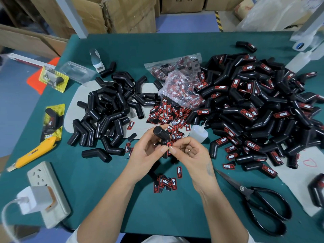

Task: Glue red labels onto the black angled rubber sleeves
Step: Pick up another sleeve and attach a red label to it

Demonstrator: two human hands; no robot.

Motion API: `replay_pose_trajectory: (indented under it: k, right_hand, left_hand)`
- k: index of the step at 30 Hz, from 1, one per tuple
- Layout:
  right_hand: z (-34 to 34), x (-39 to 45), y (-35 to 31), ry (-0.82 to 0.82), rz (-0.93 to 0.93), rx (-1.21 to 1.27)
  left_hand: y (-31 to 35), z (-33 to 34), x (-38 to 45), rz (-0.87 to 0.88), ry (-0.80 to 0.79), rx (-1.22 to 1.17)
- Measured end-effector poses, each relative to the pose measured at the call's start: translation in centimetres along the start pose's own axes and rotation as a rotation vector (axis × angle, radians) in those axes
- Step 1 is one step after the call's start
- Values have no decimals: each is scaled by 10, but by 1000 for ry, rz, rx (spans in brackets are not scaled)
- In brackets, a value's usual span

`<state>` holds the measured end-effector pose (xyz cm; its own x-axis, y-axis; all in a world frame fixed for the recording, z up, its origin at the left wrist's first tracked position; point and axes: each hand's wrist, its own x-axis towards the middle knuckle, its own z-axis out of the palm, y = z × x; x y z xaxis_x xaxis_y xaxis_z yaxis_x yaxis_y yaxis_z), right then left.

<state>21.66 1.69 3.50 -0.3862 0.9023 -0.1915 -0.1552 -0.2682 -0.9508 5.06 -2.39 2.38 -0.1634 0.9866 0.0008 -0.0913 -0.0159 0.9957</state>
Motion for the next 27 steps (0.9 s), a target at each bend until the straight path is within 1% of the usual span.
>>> replay_pose_trajectory:
  k: [8, 12, 16, 18, 21, 24, 27]
  right_hand:
    - [1, -1, -1, 14, -4, -6]
    - [1, -2, -1, 42, -33, -3]
    - [0, -4, -1, 66, -106, -24]
    - [1, -5, 0, 66, -104, -54]
    - [5, -5, 2, 54, -92, -75]
    - [8, -5, 3, 34, -92, -66]
    - [9, -4, 4, 18, -113, -78]
  left_hand:
    - [1, 1, 2, -1, 8, -8]
    - [-3, -3, 2, 12, 55, -37]
    - [-4, -3, 4, 39, 145, -214]
    - [0, -2, 5, 66, 187, -308]
    - [6, 1, 6, 72, 195, -406]
    - [8, 5, 4, 61, 211, -446]
    - [8, 7, 2, 58, 220, -429]
